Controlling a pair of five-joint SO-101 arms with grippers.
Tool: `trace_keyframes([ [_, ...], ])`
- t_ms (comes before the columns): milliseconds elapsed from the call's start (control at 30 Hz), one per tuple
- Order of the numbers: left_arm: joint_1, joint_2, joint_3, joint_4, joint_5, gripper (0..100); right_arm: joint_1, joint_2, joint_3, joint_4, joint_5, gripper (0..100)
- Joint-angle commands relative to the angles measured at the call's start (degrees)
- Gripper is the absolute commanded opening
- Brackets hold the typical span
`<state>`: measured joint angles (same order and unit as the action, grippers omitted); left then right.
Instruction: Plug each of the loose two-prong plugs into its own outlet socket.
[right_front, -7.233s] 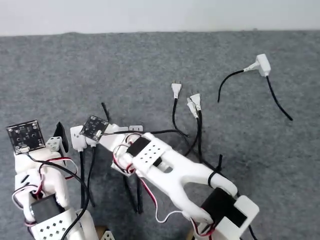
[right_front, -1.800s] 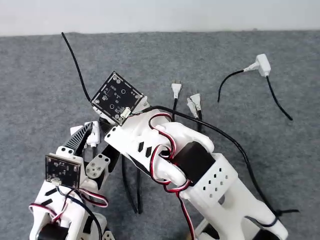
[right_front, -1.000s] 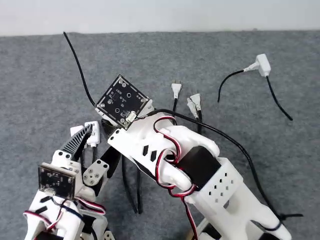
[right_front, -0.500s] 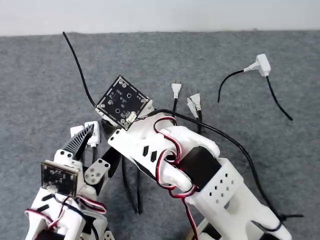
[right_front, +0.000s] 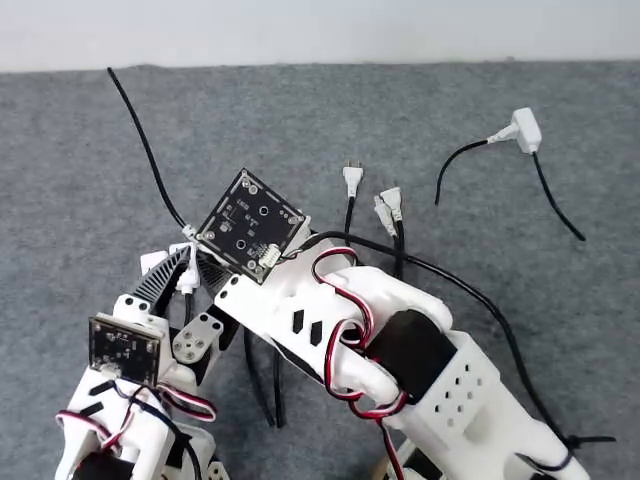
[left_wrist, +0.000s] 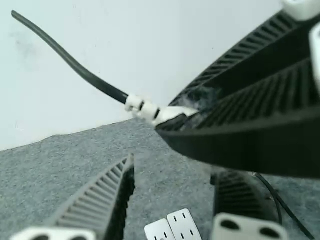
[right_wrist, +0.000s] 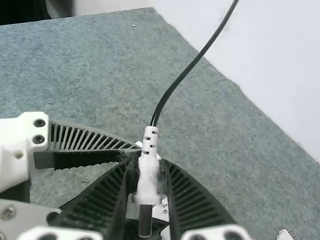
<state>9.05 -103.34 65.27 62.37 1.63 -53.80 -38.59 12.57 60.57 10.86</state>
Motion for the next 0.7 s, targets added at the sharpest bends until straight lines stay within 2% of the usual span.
trace_keyframes([
  [0, 0.09, -1.23, -1.27, -0.18, -0.09, 25, 1.45, -1.45, -0.18, -0.31, 0.79, 0.8],
  [133, 0.53, -1.23, -4.35, 2.73, -0.44, 25, 3.65, 0.04, -0.18, -1.10, 0.53, 0.8],
  [667, 0.35, -1.23, -4.26, 2.73, -0.18, 24, 1.71, 0.57, 1.23, -1.10, 0.35, 0.8],
])
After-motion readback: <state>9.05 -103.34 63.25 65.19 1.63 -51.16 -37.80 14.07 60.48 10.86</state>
